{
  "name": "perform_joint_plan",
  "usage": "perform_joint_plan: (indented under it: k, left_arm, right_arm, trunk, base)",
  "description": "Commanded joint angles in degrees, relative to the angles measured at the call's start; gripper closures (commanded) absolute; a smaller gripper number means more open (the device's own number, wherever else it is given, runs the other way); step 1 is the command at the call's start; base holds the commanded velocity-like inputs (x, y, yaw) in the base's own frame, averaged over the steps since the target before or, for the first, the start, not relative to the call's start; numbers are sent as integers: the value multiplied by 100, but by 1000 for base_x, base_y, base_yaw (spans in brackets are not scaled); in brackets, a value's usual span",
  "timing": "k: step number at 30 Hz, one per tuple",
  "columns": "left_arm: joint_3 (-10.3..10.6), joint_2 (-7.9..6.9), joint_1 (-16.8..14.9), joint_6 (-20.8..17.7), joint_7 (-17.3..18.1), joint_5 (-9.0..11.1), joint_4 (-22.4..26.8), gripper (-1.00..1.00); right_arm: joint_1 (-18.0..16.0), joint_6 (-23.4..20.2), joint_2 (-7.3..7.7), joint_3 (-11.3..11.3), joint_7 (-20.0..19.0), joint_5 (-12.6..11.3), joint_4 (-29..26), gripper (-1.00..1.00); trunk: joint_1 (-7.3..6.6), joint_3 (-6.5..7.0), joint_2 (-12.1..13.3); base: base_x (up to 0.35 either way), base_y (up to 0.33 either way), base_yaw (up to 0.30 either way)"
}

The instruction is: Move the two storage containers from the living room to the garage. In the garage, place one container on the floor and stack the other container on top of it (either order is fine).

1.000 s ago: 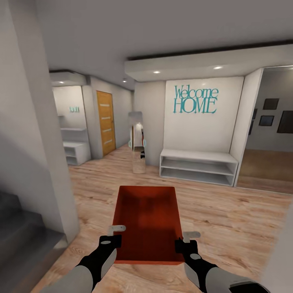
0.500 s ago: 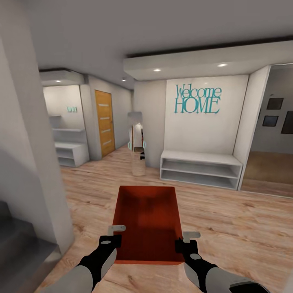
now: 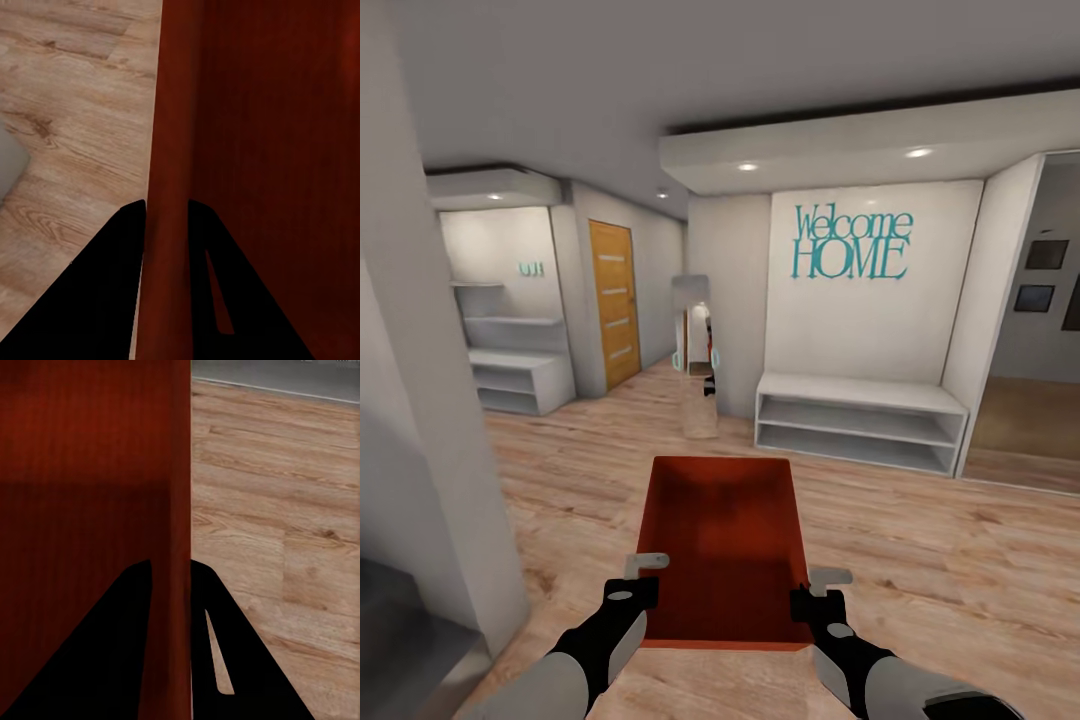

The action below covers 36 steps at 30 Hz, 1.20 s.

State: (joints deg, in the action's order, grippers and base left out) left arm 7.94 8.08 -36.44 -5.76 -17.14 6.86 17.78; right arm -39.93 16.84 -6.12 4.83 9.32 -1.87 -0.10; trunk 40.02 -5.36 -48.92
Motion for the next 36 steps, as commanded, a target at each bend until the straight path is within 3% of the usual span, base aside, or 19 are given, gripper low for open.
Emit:
perform_joint_plan:
  k: [1, 36]
  left_arm:
    - [-220, -28, -3, -48, -96, 12, 6, 100]
    - [-222, -29, -3, -48, -96, 12, 6, 100]
  right_arm:
    - [-6, 56, -3, -237, 12, 82, -17, 100]
    - [-6, 48, -2, -237, 15, 82, -17, 100]
  trunk:
    - [4, -9, -7]
    - [4, -9, -7]
  base:
    - [319, 0, 0]
    - [319, 0, 0]
